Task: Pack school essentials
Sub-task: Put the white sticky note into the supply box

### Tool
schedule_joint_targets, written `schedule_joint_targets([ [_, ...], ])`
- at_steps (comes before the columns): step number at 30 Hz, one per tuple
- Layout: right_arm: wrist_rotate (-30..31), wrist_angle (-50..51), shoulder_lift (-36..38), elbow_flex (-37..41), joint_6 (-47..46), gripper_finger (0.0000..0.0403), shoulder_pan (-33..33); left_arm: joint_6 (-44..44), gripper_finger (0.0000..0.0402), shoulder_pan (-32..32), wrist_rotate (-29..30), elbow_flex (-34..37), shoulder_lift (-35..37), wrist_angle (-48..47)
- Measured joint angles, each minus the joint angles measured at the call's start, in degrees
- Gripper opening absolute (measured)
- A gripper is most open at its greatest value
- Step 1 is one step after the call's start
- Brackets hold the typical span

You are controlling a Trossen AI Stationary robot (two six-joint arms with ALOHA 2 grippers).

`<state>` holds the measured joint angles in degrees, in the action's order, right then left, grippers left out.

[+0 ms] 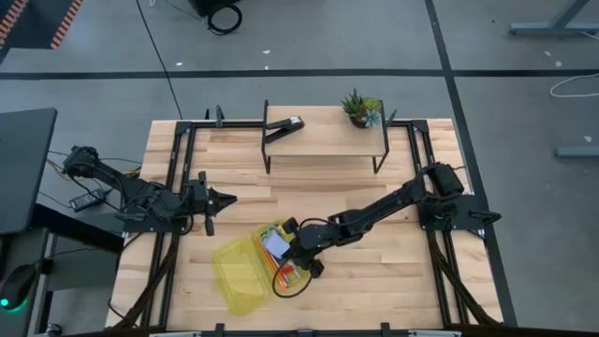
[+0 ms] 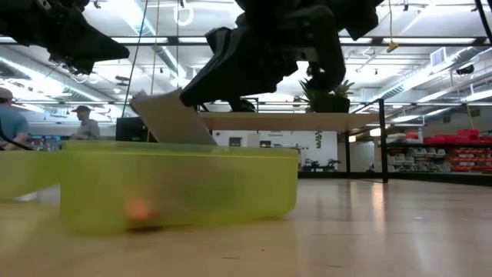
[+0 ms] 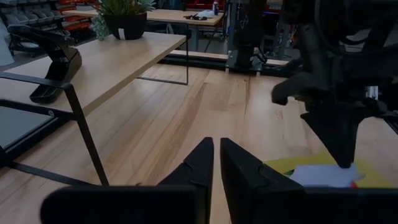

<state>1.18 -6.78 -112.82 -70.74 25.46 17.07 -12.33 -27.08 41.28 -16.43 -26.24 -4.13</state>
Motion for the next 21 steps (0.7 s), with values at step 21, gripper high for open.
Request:
schedule_joint_targets([
  [21,-12.1,-1.8,0.9,0.0,-6.3,0.0006,1.8,0.0,0.0034,0.0,0.0,0.0,0.0,0.0],
])
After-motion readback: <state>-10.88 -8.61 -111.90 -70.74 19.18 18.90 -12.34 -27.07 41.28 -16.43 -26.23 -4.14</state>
